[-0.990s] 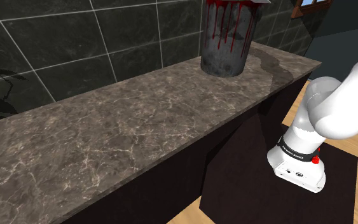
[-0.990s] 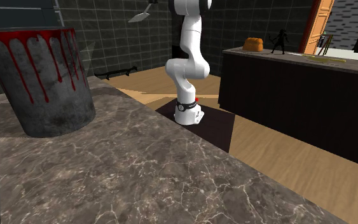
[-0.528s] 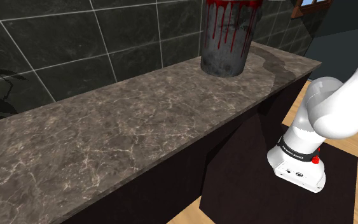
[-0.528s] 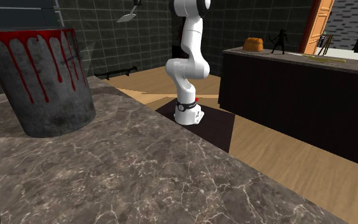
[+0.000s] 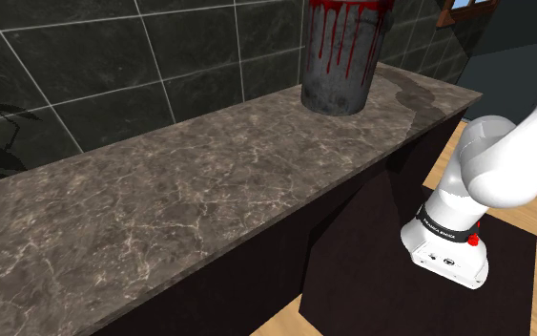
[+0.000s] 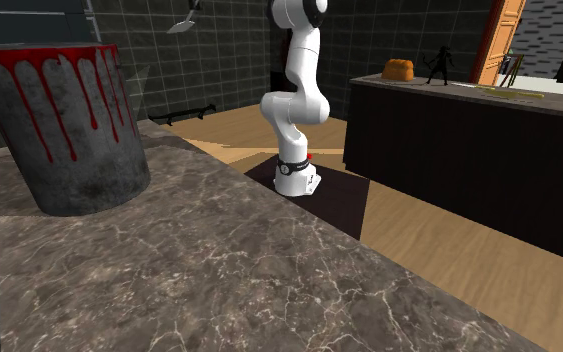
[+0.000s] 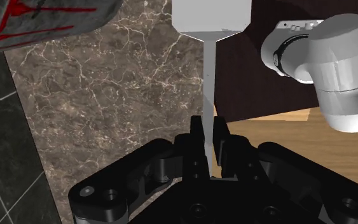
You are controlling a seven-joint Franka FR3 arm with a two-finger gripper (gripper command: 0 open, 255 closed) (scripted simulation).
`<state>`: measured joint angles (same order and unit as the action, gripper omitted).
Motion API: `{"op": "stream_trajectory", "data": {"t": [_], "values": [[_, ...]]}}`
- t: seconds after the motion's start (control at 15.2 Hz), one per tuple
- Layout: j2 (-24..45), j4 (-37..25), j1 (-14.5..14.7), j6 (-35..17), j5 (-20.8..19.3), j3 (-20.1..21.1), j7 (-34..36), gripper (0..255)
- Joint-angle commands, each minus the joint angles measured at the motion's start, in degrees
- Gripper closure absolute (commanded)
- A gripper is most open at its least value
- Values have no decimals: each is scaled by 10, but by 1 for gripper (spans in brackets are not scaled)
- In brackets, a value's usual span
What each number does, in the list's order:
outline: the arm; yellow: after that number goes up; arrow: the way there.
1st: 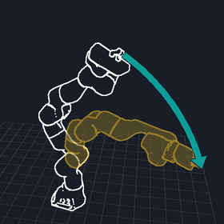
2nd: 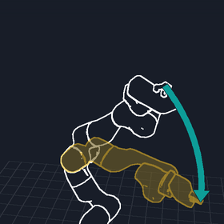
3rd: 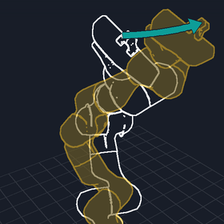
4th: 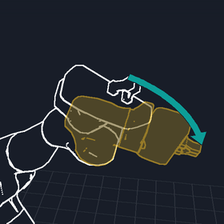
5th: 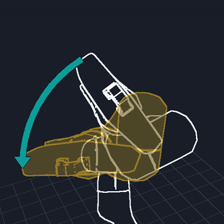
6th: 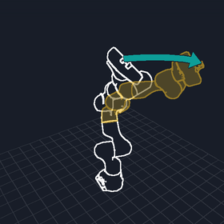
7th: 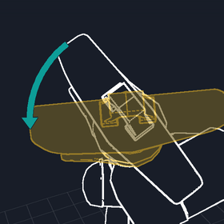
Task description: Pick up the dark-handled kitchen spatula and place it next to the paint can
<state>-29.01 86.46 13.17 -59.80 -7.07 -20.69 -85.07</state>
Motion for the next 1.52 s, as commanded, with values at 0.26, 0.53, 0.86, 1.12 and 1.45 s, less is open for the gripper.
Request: {"op": "stream_trajectory", "data": {"t": [0.26, 0.53, 0.86, 1.12, 1.45], "values": [[9, -30, -5, 10, -37, -79, -100, 255], [32, -68, -3, 15, -55, -144, -174, 255], [86, -136, 9, 19, -57, -252, -280, 255], [119, -163, 18, 12, -47, -320, -337, 255], [66, -75, -1, -32, -75, -275, -306, 255]]}}
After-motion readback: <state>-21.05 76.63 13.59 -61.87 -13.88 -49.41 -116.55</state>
